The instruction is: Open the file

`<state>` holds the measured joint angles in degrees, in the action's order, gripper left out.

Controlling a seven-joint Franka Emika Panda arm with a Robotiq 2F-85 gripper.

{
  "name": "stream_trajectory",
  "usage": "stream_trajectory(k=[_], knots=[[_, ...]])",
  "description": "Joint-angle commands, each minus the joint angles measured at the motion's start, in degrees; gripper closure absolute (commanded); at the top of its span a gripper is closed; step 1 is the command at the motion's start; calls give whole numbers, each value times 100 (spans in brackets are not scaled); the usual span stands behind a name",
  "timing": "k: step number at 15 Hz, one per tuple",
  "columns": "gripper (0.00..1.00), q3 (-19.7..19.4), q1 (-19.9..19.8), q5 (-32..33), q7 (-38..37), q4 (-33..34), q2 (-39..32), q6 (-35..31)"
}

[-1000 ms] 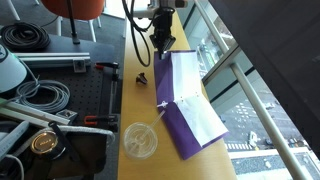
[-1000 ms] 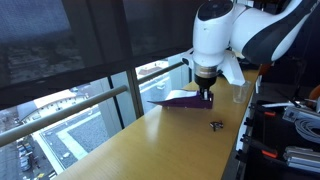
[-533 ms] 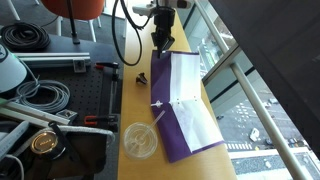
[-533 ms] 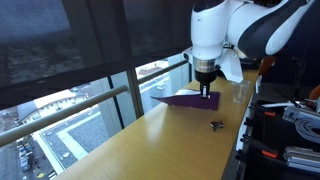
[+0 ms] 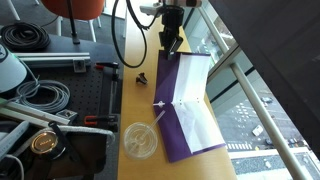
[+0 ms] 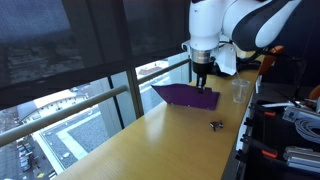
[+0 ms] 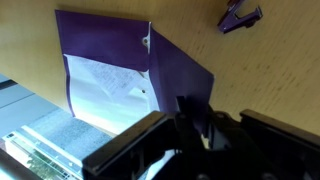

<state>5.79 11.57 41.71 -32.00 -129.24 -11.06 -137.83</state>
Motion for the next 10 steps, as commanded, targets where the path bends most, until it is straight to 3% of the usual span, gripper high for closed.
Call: stream_trajectory(k=[1,8,10], knots=[[51,-57,-56,-166,46,-34,133,-208],[0,-102,-178,-260,159,19,288,-594],[0,-131,-241,-308,202,1,382,-762]])
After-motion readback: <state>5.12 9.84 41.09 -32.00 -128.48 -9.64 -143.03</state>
